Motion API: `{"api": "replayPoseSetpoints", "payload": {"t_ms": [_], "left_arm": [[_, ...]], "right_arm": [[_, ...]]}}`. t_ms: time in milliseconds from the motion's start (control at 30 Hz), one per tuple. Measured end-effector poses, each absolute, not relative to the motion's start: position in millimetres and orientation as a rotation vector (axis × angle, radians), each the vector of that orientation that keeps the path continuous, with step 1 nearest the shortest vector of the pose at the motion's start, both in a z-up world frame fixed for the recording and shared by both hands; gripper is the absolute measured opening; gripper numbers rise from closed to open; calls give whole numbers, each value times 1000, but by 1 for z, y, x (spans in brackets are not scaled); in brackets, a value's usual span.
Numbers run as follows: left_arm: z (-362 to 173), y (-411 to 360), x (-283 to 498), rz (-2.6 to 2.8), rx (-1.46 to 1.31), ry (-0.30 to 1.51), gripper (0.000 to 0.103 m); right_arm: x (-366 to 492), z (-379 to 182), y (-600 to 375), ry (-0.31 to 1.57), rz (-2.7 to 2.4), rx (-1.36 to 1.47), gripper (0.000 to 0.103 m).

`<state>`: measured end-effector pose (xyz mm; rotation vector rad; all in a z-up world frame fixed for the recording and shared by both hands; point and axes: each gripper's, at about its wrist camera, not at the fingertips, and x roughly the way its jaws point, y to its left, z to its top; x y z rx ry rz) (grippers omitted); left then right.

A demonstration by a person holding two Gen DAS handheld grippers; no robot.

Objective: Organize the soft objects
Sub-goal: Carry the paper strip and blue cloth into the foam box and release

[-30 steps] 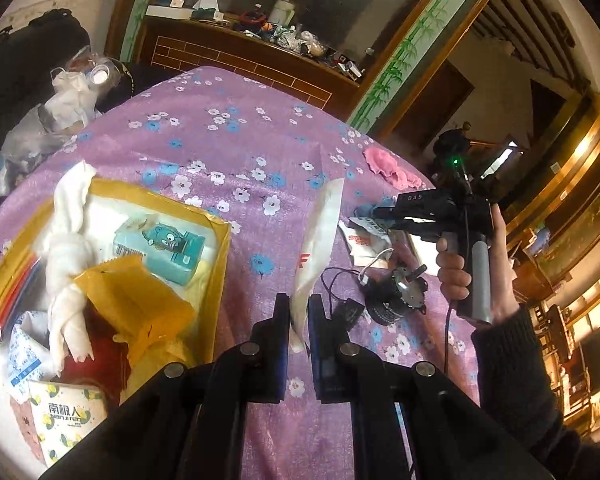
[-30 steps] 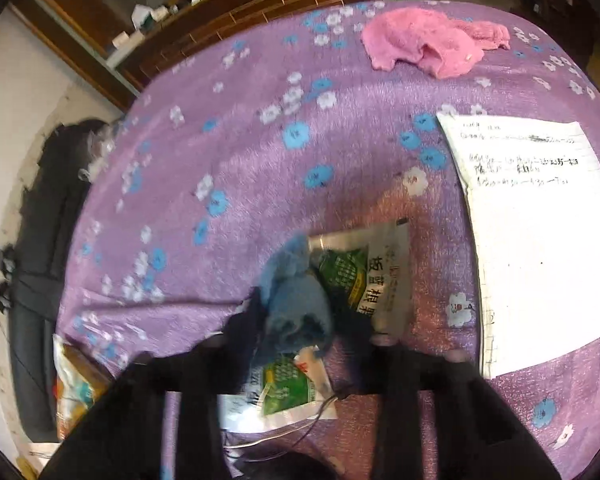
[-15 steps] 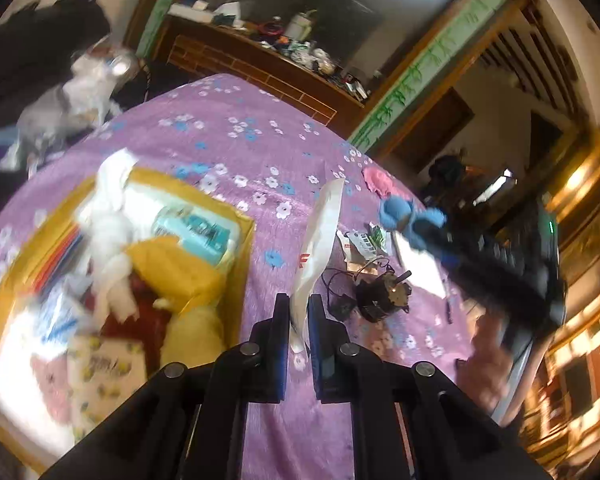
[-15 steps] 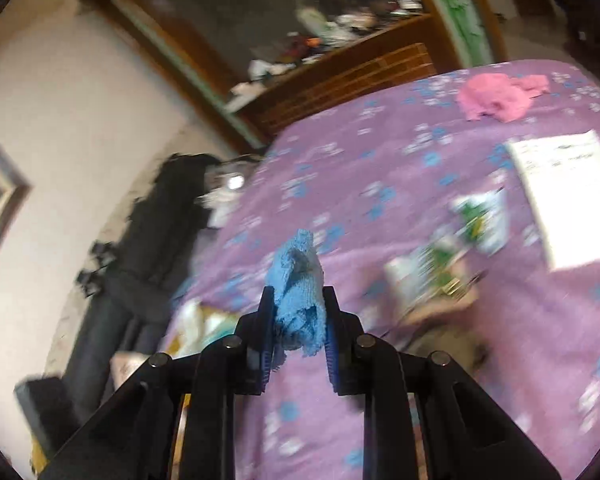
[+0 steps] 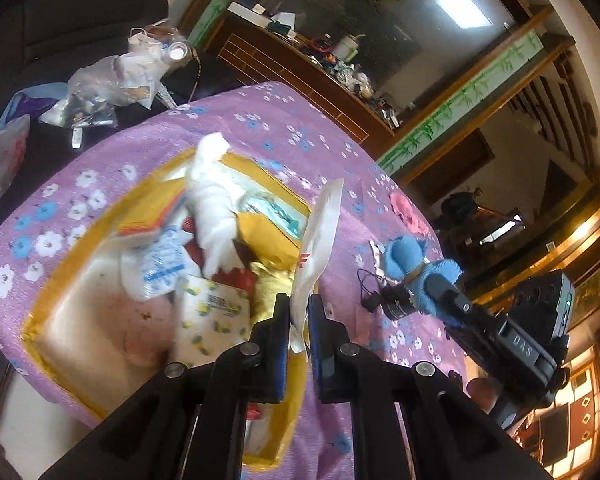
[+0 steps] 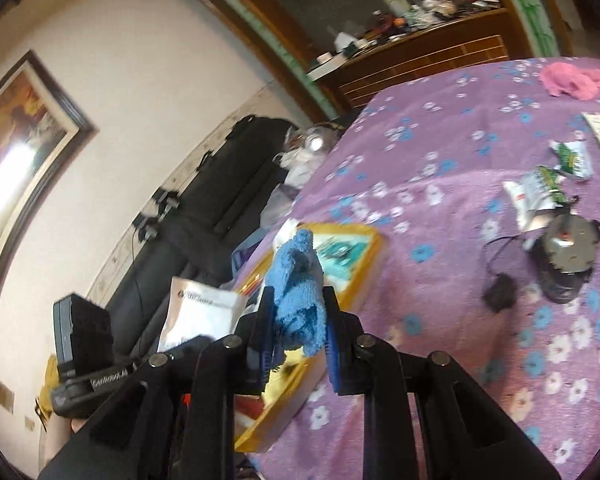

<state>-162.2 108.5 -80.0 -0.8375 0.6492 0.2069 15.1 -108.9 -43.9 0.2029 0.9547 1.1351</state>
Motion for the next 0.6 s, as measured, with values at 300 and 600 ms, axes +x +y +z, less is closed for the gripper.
{"api": "replayPoseSetpoints", "payload": {"t_ms": [300, 600], "left_arm": [[-107, 137, -157, 209, -897, 679, 8], [-115, 149, -150, 253, -823, 687, 11]], "right_arm": [[18, -61, -58, 1007, 1149, 116, 21], [32, -89, 8, 1065, 1151, 26, 25]]}}
